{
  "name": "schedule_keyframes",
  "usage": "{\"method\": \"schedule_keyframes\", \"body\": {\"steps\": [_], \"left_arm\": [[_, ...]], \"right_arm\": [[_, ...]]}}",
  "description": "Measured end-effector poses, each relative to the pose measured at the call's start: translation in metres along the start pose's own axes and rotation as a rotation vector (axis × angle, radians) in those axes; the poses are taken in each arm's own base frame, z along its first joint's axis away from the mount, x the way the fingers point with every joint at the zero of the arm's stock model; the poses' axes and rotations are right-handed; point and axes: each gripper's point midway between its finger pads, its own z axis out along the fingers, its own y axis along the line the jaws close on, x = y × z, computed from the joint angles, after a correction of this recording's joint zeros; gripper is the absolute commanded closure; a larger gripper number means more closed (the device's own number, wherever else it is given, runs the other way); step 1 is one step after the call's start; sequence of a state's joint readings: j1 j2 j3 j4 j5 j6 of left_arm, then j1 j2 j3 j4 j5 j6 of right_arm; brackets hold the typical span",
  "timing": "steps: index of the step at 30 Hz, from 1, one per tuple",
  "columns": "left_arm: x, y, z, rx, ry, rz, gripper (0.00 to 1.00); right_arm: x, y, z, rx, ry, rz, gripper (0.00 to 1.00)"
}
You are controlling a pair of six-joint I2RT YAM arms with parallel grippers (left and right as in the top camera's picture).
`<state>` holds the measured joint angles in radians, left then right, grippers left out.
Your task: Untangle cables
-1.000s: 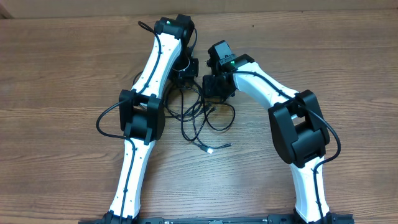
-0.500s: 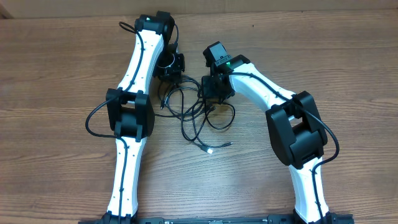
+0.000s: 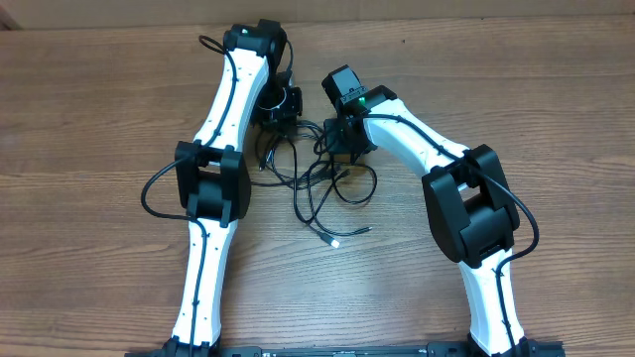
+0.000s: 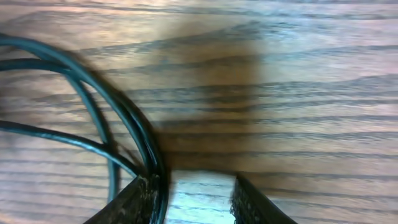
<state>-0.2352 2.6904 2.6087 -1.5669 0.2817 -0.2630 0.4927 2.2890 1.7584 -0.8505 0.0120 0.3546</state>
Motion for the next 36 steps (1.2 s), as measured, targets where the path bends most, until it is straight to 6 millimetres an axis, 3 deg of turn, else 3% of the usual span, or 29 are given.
{"method": "schedule_keyframes", "body": {"steps": [5,17,21,26,30,36], "left_arm": [[0.000,-0.010,0.003,0.001,-0.009,0.024,0.76],[0.000,-0.024,0.007,0.004,-0.024,0.056,0.76],[0.000,-0.027,0.009,0.002,-0.023,0.066,0.75],[0.001,-0.027,0.023,-0.028,-0.010,0.075,0.76],[0.001,-0.024,0.029,-0.043,0.000,0.074,0.79],[0.001,-0.025,0.029,-0.041,0.000,0.075,0.75]], "right_arm": [[-0.001,-0.009,0.000,0.044,-0.005,-0.048,0.47],[0.002,-0.026,-0.002,0.069,0.031,-0.064,0.45],[0.001,-0.036,-0.003,0.072,0.043,-0.047,0.41],[0.002,-0.056,-0.005,0.083,0.073,-0.015,0.21],[0.004,-0.064,-0.007,0.030,0.114,-0.061,0.23],[0.006,-0.065,-0.011,-0.011,0.158,-0.113,0.16]]}}
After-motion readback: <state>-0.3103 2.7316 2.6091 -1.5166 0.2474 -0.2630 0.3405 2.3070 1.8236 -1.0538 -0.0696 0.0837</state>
